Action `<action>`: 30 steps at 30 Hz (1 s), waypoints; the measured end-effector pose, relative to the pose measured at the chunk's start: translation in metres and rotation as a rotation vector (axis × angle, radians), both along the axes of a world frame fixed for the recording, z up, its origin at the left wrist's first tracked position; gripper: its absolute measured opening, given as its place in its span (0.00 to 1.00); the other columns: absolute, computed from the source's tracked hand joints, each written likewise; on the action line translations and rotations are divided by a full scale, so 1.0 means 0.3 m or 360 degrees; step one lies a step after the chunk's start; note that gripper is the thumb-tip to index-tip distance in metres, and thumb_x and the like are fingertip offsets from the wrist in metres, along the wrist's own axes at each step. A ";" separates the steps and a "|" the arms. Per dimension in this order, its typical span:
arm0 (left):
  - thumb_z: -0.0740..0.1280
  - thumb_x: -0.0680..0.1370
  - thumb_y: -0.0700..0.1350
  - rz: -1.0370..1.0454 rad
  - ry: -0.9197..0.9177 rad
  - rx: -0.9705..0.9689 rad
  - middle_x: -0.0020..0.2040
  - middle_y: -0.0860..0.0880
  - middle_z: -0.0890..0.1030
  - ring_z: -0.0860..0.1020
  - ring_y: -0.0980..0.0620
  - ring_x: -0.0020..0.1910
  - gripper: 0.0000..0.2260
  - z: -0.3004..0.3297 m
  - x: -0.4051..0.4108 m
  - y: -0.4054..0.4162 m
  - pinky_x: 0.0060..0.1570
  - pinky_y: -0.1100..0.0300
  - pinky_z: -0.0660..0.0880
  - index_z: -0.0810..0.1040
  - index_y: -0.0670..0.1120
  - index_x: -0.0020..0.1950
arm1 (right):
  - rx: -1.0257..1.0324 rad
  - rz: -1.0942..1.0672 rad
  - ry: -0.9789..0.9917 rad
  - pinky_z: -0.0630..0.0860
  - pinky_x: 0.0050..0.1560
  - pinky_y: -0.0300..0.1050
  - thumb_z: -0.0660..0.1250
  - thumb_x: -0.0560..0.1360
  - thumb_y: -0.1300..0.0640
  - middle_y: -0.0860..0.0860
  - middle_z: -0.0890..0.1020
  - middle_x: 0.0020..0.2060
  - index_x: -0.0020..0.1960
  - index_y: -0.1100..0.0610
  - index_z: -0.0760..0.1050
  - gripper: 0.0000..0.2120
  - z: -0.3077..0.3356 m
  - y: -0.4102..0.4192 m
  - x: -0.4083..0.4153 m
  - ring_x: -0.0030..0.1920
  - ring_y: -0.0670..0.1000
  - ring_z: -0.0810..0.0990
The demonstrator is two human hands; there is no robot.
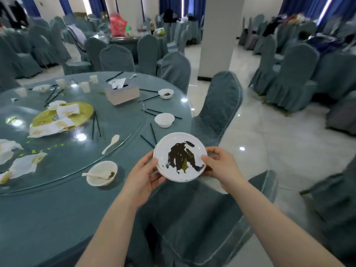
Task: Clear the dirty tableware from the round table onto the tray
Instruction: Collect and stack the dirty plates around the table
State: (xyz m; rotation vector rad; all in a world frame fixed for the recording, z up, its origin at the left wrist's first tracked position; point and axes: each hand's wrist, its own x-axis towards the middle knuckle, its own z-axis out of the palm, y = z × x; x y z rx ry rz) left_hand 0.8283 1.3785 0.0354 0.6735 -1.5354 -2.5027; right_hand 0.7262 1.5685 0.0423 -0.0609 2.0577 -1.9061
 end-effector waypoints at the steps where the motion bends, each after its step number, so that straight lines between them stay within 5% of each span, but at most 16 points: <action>1: 0.63 0.80 0.46 -0.0064 0.0006 -0.0007 0.51 0.48 0.85 0.84 0.51 0.43 0.13 0.006 -0.040 0.079 0.37 0.59 0.80 0.75 0.51 0.65 | 0.0002 -0.0043 0.0023 0.83 0.37 0.50 0.68 0.74 0.63 0.50 0.84 0.36 0.48 0.52 0.76 0.07 0.008 0.088 -0.019 0.36 0.51 0.85; 14: 0.64 0.78 0.38 -0.0645 -0.0034 0.0067 0.49 0.45 0.85 0.84 0.47 0.45 0.20 -0.056 -0.552 1.176 0.37 0.58 0.80 0.70 0.48 0.70 | 0.0057 -0.0537 -0.0044 0.83 0.44 0.50 0.68 0.72 0.67 0.57 0.85 0.39 0.46 0.55 0.80 0.08 0.015 1.261 -0.302 0.42 0.60 0.84; 23: 0.65 0.78 0.38 -0.0564 -0.0128 0.0103 0.49 0.43 0.85 0.84 0.47 0.44 0.19 -0.118 -1.015 1.329 0.37 0.59 0.80 0.71 0.49 0.68 | -0.0028 -0.0575 -0.0205 0.80 0.35 0.40 0.68 0.75 0.61 0.56 0.85 0.40 0.50 0.58 0.79 0.04 -0.068 1.420 -0.779 0.35 0.52 0.84; 30: 0.65 0.78 0.38 -0.0382 -0.0022 0.0137 0.47 0.46 0.85 0.85 0.49 0.41 0.15 -0.064 -1.527 1.299 0.34 0.60 0.79 0.75 0.51 0.63 | 0.0028 -0.0520 -0.0250 0.80 0.37 0.43 0.60 0.80 0.49 0.54 0.85 0.39 0.48 0.57 0.80 0.15 0.010 1.450 -1.334 0.35 0.52 0.84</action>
